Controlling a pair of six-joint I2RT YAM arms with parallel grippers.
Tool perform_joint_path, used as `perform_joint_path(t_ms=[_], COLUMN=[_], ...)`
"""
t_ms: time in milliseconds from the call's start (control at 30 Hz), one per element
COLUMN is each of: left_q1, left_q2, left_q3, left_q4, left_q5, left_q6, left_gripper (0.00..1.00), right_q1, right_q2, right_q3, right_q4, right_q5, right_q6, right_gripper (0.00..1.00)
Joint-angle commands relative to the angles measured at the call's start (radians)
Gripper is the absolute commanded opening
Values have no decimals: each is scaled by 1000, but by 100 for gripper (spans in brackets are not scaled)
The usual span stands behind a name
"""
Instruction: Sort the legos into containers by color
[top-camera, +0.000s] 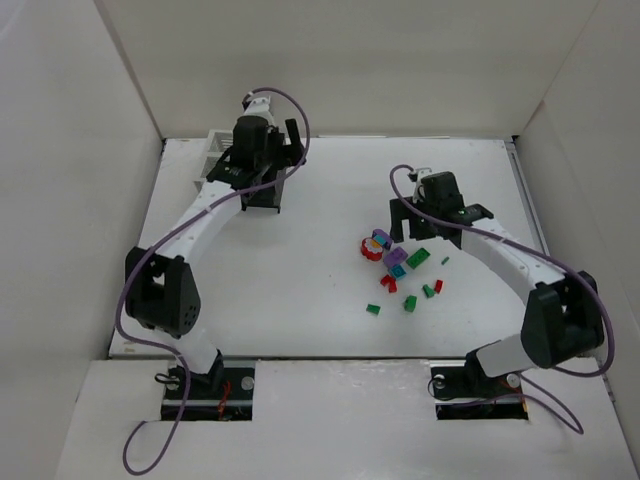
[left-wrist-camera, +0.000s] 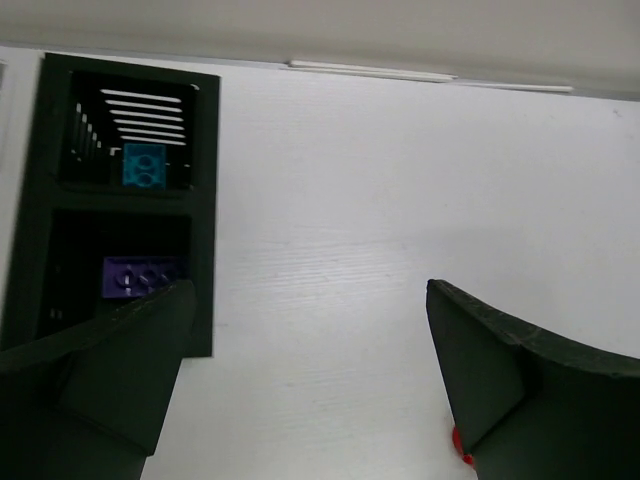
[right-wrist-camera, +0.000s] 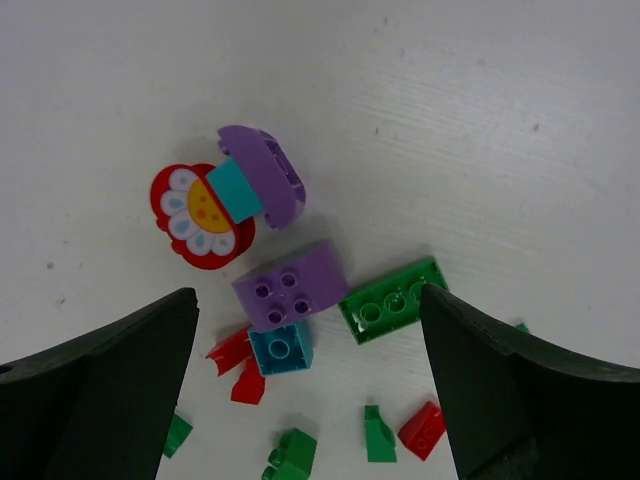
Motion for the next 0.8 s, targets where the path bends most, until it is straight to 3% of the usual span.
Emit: perform_joint_path(t_ms=[0,233,500,767], left_q1=[-35,-120,-161,-209], left_q2=[-94,-197,-243,-285], left_q3=[-91,-197,-278,-350], left_q4=[38,7,-39,-50], left_q5=[-52,-114,-124,-144], left_q6=[-35,-91,-125,-144], left_gripper=[100,100,100,100], right_q1=[14,49,77,45], right_q2=[52,97,134,143], right_q3=[46,-43,-42,-91], right_q4=[-103,-7,9,67], right_q5=[124,14,14,2], right_q6=[176,434,518,563], right_gripper=[96,84,75,75])
